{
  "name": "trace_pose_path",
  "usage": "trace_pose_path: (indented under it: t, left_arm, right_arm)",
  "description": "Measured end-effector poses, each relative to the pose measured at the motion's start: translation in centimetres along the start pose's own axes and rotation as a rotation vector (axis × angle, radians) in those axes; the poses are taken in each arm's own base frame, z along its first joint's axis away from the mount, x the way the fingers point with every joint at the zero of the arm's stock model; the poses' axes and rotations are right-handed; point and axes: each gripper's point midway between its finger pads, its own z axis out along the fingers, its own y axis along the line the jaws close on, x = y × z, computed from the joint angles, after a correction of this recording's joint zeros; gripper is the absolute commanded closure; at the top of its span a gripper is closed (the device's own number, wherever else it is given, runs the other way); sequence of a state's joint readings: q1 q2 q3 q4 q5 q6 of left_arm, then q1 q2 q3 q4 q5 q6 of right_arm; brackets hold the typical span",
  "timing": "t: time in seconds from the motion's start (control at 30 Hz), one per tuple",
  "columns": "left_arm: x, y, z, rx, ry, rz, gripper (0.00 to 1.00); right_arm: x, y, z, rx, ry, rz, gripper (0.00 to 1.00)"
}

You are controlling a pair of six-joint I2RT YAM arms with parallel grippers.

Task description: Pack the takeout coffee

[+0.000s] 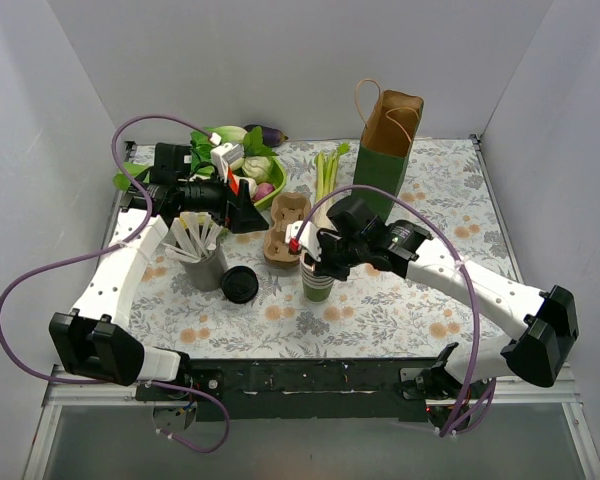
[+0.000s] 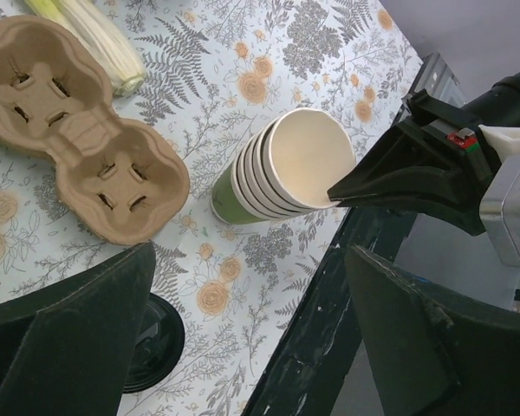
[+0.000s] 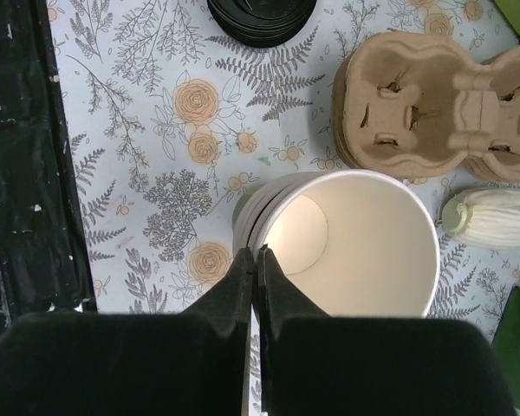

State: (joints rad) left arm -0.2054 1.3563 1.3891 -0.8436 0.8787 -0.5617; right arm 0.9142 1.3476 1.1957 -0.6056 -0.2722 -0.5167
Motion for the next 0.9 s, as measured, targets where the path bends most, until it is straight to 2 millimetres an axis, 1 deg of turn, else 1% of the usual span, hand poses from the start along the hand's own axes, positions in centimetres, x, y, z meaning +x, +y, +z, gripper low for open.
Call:
trace_pose_path:
  t: [0.1,0.2,0.27,0.37,0.47,0.6,0.77,0.9]
  left_arm:
    - [-0.2,-0.3,0.1,0.018,-0.007,-0.022,0.08]
    - [0.0,-0.5,0.7,0.047,-0.003,-0.078,0.08]
    - [0.5,-0.2,1.6,0.064,0.013,-0.138,0.08]
    - [1.5,0.5,3.1,0.088,0.050,-0.246,0.08]
    - [2.1,0.9,4.7,0.111,0.082,-0.344,0.08]
    - [2.1,0.6,6.6,0.140,0.107,-0.423,0.08]
    - [1.9,-0.3,8.5,0.190,0.130,-0.475,0.09]
    - [2.1,0.2,10.0,0.205,0.157,-0.517,0.11]
  right_arm:
    - [-0.5,-0.3,-0.6,0.003,0.004,0.024,0.99]
    - [-1.2,-1.2,-1.3,0.031,-0.005,0.045,0.99]
    - [-1.5,-2.3,-1.8,0.078,-0.007,0.073,0.99]
    - [-1.2,-3.8,-2.5,0.158,0.005,0.115,0.99]
    - [-1.0,-4.8,-3.2,0.217,0.005,0.144,0.99]
    - [-1.4,-5.3,-4.1,0.261,-0.018,0.175,0.99]
    - [-1.6,-5.6,-4.3,0.277,-0.037,0.206,0.99]
    - [-1.5,-5.8,-4.3,0.281,-0.038,0.220,0.99]
